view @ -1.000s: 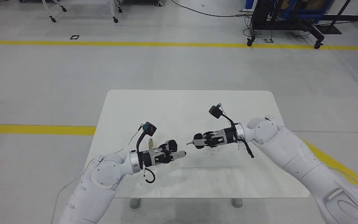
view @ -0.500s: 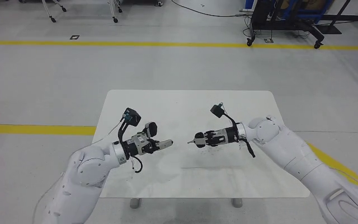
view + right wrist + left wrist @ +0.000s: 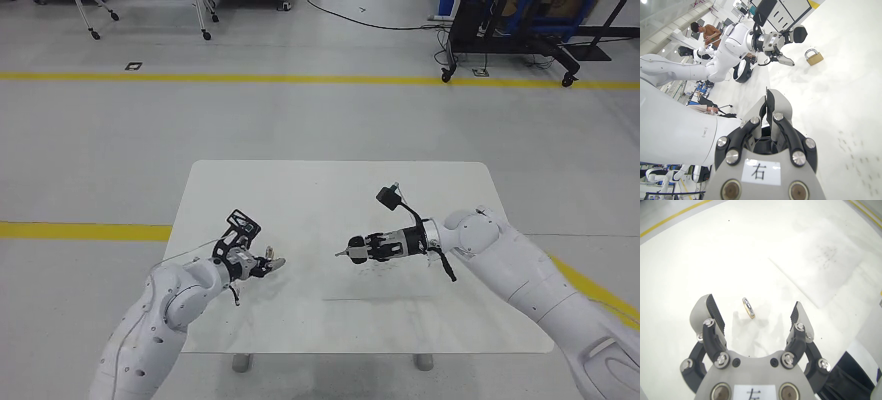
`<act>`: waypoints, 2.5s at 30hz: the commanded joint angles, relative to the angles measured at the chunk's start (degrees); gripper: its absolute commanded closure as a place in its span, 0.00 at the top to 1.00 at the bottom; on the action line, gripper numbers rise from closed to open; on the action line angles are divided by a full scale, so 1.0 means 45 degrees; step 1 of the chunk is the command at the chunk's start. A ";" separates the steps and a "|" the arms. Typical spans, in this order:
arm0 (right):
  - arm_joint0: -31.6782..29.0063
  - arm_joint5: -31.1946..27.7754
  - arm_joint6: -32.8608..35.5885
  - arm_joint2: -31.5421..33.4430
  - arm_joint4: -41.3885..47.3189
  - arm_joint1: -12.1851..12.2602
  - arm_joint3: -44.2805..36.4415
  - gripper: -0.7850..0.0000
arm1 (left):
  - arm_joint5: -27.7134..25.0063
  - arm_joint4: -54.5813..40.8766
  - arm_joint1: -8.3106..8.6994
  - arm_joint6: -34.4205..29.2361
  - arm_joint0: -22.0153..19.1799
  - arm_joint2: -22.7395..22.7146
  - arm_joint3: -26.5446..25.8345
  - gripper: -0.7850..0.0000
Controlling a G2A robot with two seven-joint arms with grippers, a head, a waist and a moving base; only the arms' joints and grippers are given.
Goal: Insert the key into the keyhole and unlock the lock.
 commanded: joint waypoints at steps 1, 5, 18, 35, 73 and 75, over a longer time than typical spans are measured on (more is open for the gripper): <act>0.0000 0.0000 0.0000 0.0000 0.0000 0.0000 0.0000 0.00 | 0.0087 0.0312 -0.0039 0.0122 -0.0122 0.0283 0.0224 0.90; 0.0000 0.0000 0.0000 0.0000 0.0000 0.0000 0.0000 0.00 | 0.0348 0.0764 -0.0125 0.0356 -0.0360 0.0752 0.0635 0.77; 0.0000 0.0000 0.0000 0.0000 0.0000 0.0000 0.0000 0.00 | 0.1201 0.0994 -0.0260 0.0519 -0.0799 0.1081 0.1354 0.00; 0.0000 0.0000 0.0000 0.0000 0.0000 0.0000 0.0000 0.00 | 0.0781 0.0442 -0.0293 -0.0422 -0.1094 0.1091 0.1317 0.00; 0.0000 0.0000 0.0000 0.0000 0.0000 0.0000 0.0000 0.00 | 0.0020 0.0243 -0.0114 -0.1813 -0.1120 0.0833 0.1118 0.03; 0.0000 0.0000 0.0000 0.0000 0.0000 0.0000 0.0000 0.00 | 0.0074 0.0293 -0.0100 -0.1791 -0.1110 0.0788 0.1078 0.00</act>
